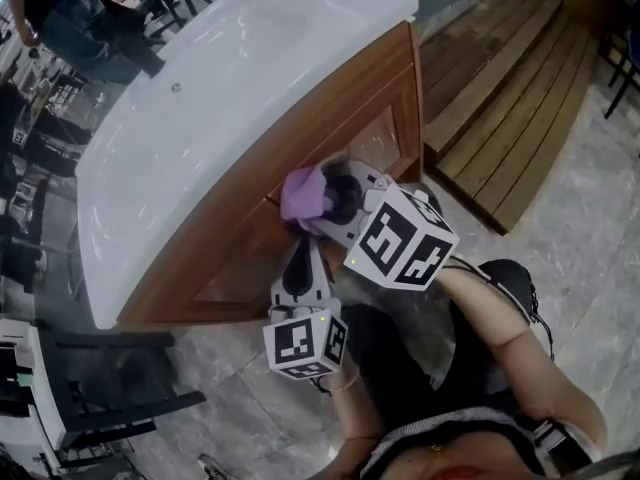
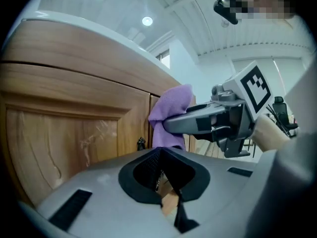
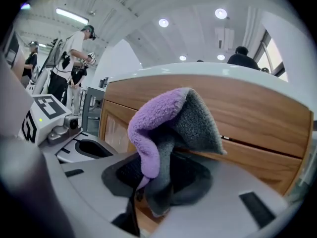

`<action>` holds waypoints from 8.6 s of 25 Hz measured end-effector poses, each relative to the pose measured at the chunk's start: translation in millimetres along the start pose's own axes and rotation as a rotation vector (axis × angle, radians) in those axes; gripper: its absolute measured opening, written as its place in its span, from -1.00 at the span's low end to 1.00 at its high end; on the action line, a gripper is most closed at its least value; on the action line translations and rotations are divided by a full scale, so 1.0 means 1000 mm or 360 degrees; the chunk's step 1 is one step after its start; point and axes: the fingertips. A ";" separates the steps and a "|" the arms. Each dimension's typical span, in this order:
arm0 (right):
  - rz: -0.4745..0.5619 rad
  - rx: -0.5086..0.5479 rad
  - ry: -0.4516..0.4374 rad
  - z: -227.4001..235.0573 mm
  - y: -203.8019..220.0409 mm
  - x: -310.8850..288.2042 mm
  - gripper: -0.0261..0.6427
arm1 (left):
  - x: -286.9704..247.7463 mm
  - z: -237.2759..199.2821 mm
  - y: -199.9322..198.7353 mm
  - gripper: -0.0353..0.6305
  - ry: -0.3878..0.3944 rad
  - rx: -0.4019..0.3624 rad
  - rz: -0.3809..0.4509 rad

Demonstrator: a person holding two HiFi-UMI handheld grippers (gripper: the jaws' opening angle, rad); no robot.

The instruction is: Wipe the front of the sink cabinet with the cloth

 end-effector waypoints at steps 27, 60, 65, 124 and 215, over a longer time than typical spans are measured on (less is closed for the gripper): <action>0.0069 -0.0151 0.0188 0.060 0.026 0.030 -0.39 | -0.019 0.041 0.005 -0.89 0.0089 -0.0101 -0.0063; 0.0045 -0.0431 0.0591 0.171 0.087 0.094 -0.38 | -0.060 0.073 0.018 -0.89 0.0283 -0.0074 -0.0105; 0.0056 -0.0430 0.0593 0.172 0.087 0.093 -0.38 | -0.061 0.070 0.020 -0.89 0.0274 -0.0060 -0.0109; 0.0055 0.0034 0.0213 0.006 0.063 -0.010 -0.38 | -0.019 0.025 0.035 -0.89 0.0072 0.0043 -0.0083; -0.0275 -0.0116 0.0456 0.072 0.156 0.035 -0.38 | -0.058 0.064 0.065 -0.89 0.0214 0.0125 -0.0144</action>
Point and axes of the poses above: the fingertips, and each gripper's own axes: x backward along the fingers, z to its right, y out of its underside, and after that the axes turned 3 degrees about -z, right-handed
